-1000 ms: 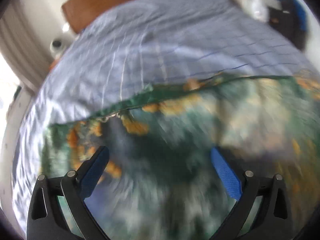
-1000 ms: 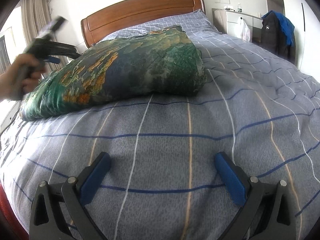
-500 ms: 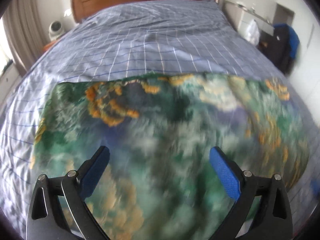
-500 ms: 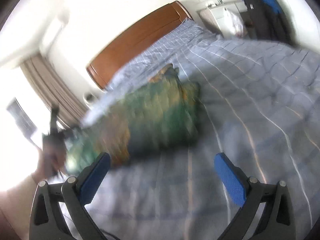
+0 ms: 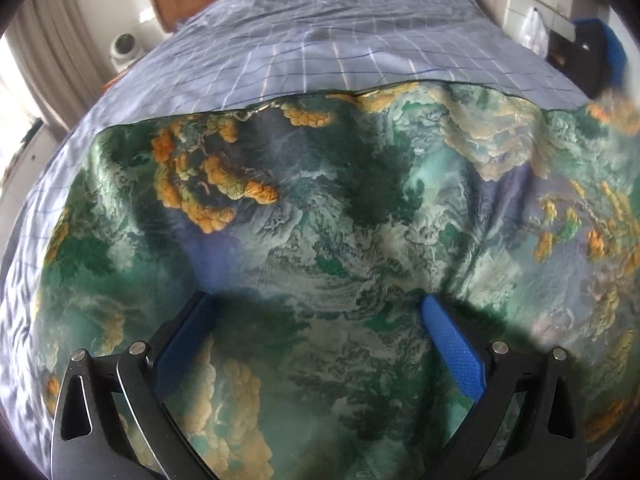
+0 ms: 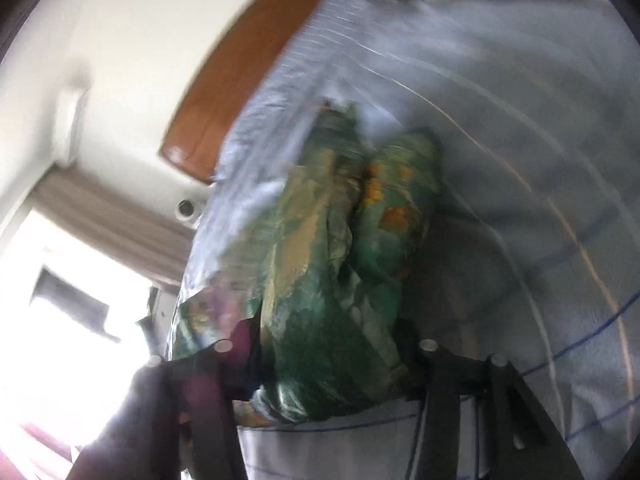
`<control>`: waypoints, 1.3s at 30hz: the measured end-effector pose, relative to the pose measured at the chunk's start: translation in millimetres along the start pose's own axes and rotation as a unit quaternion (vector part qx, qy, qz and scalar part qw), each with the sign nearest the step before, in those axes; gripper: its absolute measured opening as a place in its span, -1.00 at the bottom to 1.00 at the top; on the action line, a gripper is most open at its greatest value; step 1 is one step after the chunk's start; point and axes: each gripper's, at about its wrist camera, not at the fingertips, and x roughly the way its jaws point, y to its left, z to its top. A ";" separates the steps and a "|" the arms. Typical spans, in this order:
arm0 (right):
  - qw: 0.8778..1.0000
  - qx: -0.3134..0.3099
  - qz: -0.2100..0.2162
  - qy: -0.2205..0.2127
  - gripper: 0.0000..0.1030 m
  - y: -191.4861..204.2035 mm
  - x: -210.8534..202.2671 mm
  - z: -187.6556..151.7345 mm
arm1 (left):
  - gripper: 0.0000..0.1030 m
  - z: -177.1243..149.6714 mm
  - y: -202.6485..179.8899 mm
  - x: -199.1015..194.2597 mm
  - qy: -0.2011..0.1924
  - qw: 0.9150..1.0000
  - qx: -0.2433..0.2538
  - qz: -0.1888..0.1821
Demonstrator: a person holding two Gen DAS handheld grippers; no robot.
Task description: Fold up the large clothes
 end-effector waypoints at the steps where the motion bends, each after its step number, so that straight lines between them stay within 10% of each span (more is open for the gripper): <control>1: 0.999 -0.031 0.000 -0.007 -0.14 27.8 -5.5 1.0 | 0.99 0.8 5.2 -2.1 0.000 1.000 0.000 -0.012; 8: 0.979 -0.197 0.027 -0.042 -0.21 206.8 5.9 -28.5 | 0.78 4.2 127.8 -60.7 -0.033 0.984 -0.114 -0.130; 16: 0.924 -0.383 -0.009 -0.018 -0.24 324.1 137.1 -163.7 | 0.78 -20.4 274.5 -99.7 -0.043 0.965 -0.170 -0.197; 23: 0.881 -0.471 -0.042 -0.008 -0.25 321.5 180.5 -257.1 | 0.64 -13.4 248.1 -75.5 -0.004 0.948 -0.119 -0.295; 31: 0.865 -0.497 -0.063 -0.035 -0.25 316.5 189.9 -266.9 | 0.51 33.2 173.4 -51.5 0.041 0.952 -0.076 -0.294; 34: 0.868 -0.490 -0.067 -0.043 -0.25 310.3 187.2 -270.5 | -0.36 35.9 158.8 -46.2 0.046 0.958 -0.086 -0.268; 39: 0.874 -0.483 -0.041 -0.037 -0.09 309.9 163.1 -276.6 | -0.60 29.6 165.8 -81.1 -0.003 0.962 -0.064 -0.265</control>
